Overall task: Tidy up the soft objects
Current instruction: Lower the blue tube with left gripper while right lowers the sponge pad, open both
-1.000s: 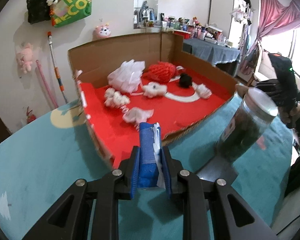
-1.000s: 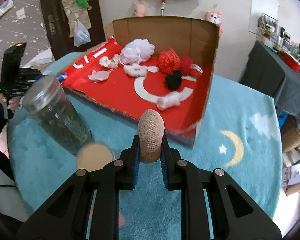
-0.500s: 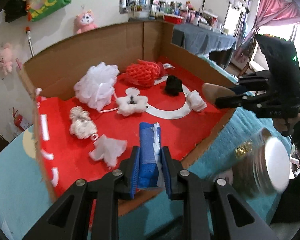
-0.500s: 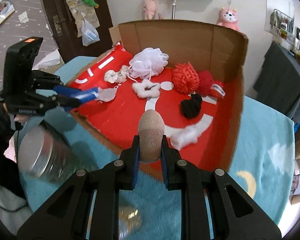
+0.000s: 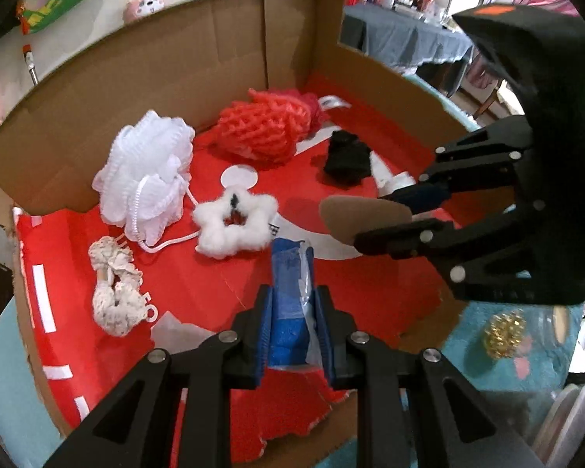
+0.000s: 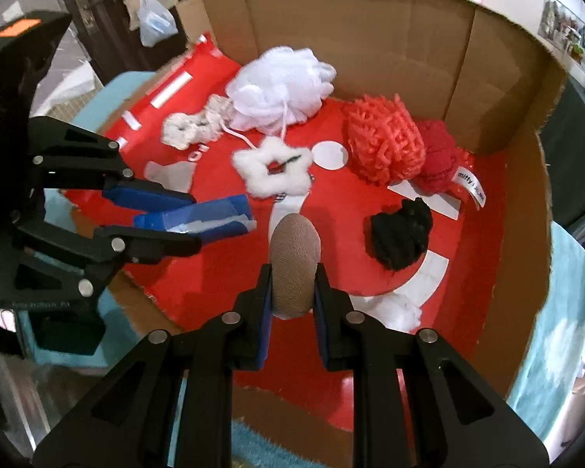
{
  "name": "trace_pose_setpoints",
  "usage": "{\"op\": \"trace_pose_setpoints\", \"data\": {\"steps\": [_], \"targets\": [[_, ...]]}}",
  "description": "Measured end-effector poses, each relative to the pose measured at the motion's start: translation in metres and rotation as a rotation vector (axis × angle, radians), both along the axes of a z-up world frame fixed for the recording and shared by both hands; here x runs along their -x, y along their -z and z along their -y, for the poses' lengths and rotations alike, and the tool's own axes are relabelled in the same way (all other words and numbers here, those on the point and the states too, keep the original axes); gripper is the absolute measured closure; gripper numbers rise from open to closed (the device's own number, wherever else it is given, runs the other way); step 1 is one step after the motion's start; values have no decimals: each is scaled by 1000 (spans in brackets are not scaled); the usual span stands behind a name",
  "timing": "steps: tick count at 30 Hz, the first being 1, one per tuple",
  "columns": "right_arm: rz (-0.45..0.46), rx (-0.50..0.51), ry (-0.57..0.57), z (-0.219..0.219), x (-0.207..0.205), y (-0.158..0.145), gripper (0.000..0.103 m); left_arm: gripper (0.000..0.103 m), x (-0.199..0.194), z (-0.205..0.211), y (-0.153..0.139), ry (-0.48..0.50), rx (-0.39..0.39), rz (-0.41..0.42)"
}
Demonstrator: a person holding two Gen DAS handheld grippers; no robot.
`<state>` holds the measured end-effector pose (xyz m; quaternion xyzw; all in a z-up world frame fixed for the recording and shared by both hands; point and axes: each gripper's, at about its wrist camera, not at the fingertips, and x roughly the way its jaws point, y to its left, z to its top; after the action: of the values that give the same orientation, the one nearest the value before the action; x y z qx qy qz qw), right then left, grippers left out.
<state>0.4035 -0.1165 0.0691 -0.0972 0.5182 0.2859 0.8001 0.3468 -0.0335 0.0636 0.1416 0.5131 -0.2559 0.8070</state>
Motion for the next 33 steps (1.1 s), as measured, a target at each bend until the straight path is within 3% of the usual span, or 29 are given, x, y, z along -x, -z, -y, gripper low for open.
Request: {"op": "trace_pose_setpoints", "data": {"steps": [10, 24, 25, 27, 29, 33], "targets": [[-58, 55, 17, -7, -14, 17, 83, 79, -13, 3, 12, -12, -39, -35], [-56, 65, 25, -12, -15, 15, 79, 77, -17, 10, 17, -13, -38, -41], [-57, 65, 24, -12, -15, 15, 78, 76, -17, 9, 17, -17, -34, -39], [-56, 68, 24, -12, -11, 15, 72, 63, -16, 6, 14, -28, -28, -31], [-45, 66, 29, -12, -10, 14, 49, 58, -15, 2, 11, -40, -20, -21], [-31, 48, 56, -8, -10, 4, 48, 44, -11, -8, 0, -79, 4, -1]]}}
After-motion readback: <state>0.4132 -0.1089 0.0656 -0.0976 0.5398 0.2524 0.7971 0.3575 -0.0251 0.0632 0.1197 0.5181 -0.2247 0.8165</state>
